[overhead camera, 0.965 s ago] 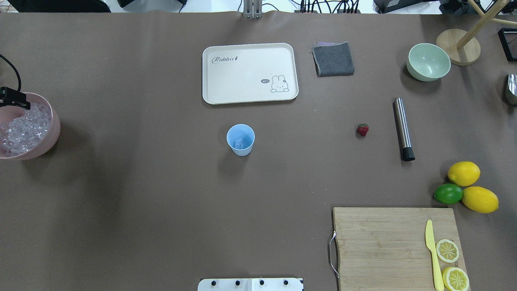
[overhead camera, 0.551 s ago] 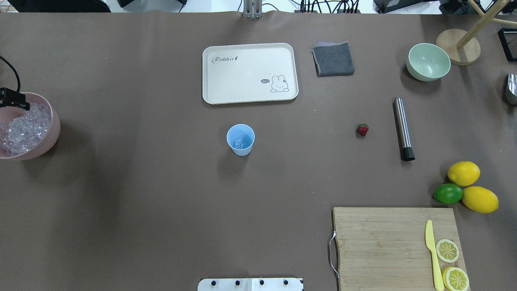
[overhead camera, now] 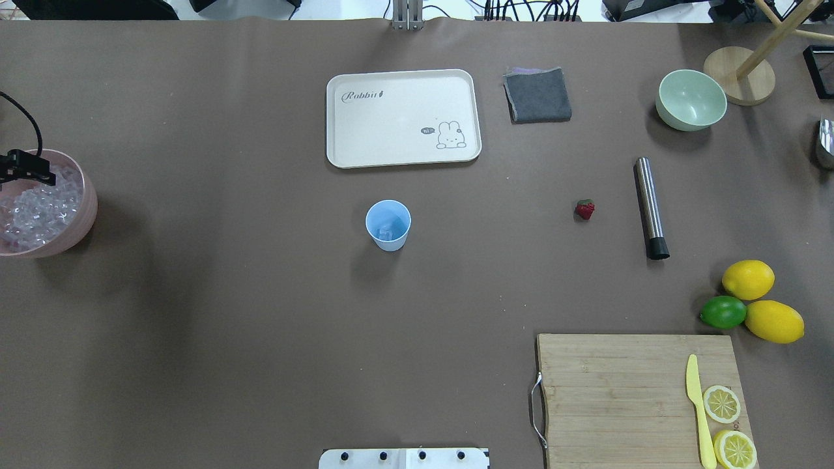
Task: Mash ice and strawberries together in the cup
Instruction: 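Lower the left gripper into the ice cubes in the bowl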
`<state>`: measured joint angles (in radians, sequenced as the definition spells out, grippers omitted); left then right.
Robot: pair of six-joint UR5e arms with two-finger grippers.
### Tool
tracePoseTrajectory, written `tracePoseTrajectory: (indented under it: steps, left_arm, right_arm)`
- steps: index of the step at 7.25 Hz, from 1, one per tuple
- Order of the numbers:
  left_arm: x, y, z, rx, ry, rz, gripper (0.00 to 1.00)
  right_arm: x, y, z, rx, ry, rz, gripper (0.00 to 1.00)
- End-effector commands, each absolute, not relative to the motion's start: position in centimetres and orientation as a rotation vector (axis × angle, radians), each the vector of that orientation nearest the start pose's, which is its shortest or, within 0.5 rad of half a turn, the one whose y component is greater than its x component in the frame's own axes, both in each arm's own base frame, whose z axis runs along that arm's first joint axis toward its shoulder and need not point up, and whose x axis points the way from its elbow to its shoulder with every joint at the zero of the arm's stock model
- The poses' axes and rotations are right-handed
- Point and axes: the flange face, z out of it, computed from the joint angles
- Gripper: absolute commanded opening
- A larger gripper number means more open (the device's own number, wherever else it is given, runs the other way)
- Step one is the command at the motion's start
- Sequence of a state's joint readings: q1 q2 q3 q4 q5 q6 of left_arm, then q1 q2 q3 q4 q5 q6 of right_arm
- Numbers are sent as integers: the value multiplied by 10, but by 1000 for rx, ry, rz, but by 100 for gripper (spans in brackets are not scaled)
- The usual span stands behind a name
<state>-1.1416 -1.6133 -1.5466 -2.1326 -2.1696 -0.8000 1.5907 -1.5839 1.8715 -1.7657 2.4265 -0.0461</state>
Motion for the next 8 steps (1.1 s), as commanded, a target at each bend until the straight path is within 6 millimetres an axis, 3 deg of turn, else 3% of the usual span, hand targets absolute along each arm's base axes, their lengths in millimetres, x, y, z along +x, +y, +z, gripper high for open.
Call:
tracePoseTrajectory:
  steps: [1, 8]
  left_arm:
    - [157, -520, 601, 114, 796, -171, 97]
    - [168, -517, 605, 112, 800, -147, 97]
  right_arm:
    - [68, -475, 532, 116, -843, -64, 100]
    - [69, -476, 531, 120, -826, -65, 100]
